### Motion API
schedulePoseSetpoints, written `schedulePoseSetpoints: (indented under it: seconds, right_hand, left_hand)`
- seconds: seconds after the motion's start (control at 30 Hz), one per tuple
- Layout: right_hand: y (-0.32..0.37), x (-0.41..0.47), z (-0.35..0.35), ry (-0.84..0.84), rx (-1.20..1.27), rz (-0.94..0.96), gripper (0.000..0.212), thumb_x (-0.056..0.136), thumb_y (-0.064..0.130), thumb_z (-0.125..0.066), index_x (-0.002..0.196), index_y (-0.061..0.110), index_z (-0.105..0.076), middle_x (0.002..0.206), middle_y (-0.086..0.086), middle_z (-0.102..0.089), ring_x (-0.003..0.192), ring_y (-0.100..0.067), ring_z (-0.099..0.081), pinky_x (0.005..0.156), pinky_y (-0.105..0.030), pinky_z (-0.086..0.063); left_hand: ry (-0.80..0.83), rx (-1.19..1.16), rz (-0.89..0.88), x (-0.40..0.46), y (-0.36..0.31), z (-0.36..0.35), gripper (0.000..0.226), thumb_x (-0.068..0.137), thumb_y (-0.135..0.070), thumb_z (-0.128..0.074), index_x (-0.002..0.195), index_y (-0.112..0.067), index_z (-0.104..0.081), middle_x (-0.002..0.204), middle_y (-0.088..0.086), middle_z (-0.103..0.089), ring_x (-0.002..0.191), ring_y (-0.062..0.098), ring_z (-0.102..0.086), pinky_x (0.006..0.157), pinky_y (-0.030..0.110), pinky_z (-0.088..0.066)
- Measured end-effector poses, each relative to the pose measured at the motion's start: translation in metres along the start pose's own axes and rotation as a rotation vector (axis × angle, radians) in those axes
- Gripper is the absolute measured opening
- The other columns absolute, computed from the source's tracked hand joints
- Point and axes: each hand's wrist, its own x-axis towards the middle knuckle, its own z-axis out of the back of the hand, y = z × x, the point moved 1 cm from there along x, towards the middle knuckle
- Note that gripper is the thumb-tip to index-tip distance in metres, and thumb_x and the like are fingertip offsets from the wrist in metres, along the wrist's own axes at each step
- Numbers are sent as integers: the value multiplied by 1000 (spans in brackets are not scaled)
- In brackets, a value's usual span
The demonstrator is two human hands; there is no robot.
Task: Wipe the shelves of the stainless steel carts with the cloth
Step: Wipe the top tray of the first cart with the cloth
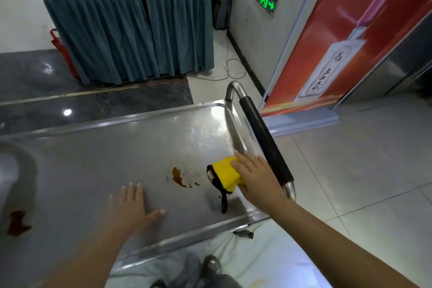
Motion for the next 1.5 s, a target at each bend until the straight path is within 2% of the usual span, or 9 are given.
schedulePoseSetpoints:
  seconds: [0.1, 0.2, 0.37, 0.5, 0.93, 1.07, 1.2, 1.33, 1.5]
  right_hand:
    - [5, -19, -43, 261, 39, -121, 70, 85, 10, -58, 149, 22, -33, 158, -5, -26, 143, -29, -29, 115, -45, -25]
    - [18, -43, -72, 293, 54, -71, 79, 68, 6, -76, 140, 24, -50, 144, -13, -49, 126, -45, -49, 95, -57, -47]
    - [35, -74, -107, 350, -53, 22, 58, 93, 54, -47, 147, 38, -34, 158, -11, -25, 142, -49, -18, 109, -69, -21]
    - [28, -66, -112, 366, -34, 32, 68, 91, 72, -33, 151, 43, -18, 163, -3, -9, 148, -39, -1, 111, -66, -10]
    - [23, 60, -126, 394, -54, -284, 56, 102, 42, -32, 150, 46, -5, 163, 2, 3, 147, -36, 12, 111, -66, 3]
    - [26, 2, -115, 385, -77, -125, 57, 101, 35, -38, 150, 44, -11, 163, 0, -3, 147, -38, 9, 113, -66, -2]
    - [29, -62, -111, 315, -46, -3, 69, 84, 15, -67, 145, 33, -41, 155, -8, -33, 142, -47, -19, 104, -73, -24]
    - [17, -38, -111, 300, -11, 58, 70, 78, 14, -62, 142, 35, -41, 150, -8, -41, 138, -48, -28, 100, -75, -27]
    - [-5, 50, -124, 346, 1, -96, 63, 93, 19, -47, 148, 44, -25, 162, 2, -12, 148, -36, 3, 112, -67, 0]
  left_hand:
    - [66, -110, 55, 2, -1, -8, 131, 62, -96, -30, 150, -11, 18, 159, 13, 19, 147, 36, 11, 115, 60, -3]
    - [101, -167, 66, 6, -2, -21, 144, 51, -99, -35, 145, -10, 28, 154, 17, 31, 143, 42, 21, 112, 65, -1]
    - [108, -227, 15, 12, 1, -41, 152, 28, -105, -18, 125, -10, 51, 140, 18, 50, 132, 46, 39, 108, 69, 8]
    - [122, -236, -2, 15, 5, -48, 153, 22, -106, -9, 126, -12, 53, 139, 17, 52, 128, 44, 44, 107, 68, 13]
    - [131, -244, 23, 21, 5, -51, 153, 22, -108, -15, 125, -19, 54, 131, 8, 61, 114, 34, 60, 103, 64, 19]
    - [166, -242, 25, 18, 5, -47, 154, 21, -108, -13, 124, -18, 54, 128, 9, 63, 111, 35, 61, 103, 66, 20]
    - [191, -257, 21, 17, 4, -44, 157, 18, -107, -18, 122, -16, 56, 128, 11, 63, 113, 38, 60, 101, 67, 20]
    - [190, -254, 14, 15, 4, -43, 158, 25, -105, -31, 122, -15, 56, 129, 13, 62, 116, 40, 57, 102, 68, 19]
    - [170, -237, 15, 14, 2, -43, 157, 35, -102, -40, 125, -15, 54, 130, 12, 61, 116, 37, 58, 100, 64, 23]
